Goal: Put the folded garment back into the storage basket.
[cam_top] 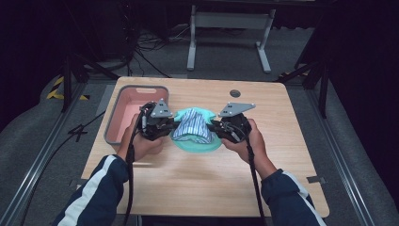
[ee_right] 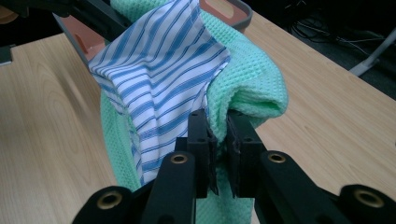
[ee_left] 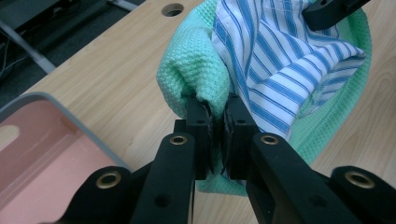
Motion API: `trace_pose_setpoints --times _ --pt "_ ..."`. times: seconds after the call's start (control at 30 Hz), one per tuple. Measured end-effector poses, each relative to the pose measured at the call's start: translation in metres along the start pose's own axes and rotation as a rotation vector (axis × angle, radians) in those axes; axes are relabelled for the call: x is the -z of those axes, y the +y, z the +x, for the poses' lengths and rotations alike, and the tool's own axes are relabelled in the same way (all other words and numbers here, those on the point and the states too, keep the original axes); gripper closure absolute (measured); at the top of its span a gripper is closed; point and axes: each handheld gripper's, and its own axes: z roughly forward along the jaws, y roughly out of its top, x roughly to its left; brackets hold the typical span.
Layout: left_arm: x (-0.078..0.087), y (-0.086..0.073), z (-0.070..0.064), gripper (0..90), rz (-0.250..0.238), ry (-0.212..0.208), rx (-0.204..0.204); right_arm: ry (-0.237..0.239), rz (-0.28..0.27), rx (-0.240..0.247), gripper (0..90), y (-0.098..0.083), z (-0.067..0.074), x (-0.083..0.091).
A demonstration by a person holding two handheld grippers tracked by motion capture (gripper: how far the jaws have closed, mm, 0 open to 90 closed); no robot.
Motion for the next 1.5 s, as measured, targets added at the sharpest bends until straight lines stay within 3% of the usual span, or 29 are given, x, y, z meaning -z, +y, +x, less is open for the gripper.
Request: trace_pose_setpoints --times 0.3,0.53,0.87,1.17,1.5 --pt "0.029 -0.01 0.025 83.2 0.003 0.069 0.027 0.026 -0.024 0.027 81.2 0.037 0.013 -0.023" --pt "0.046 -0.021 0.043 83.2 0.02 0.11 0.047 0.051 -0.028 0.033 81.2 0.055 0.023 -0.045" --pt "0.059 -0.033 0.06 83.2 0.03 0.146 0.081 0.09 -0.035 0.019 81.2 0.071 0.031 -0.072" --pt "0.076 -0.044 0.078 83.2 0.056 0.198 0.106 0.115 -0.032 0.024 81.2 0.092 0.047 -0.1" --pt "0.074 -0.063 0.088 83.2 0.083 0.222 0.137 0.133 0.009 0.038 81.2 0.099 0.06 -0.133"
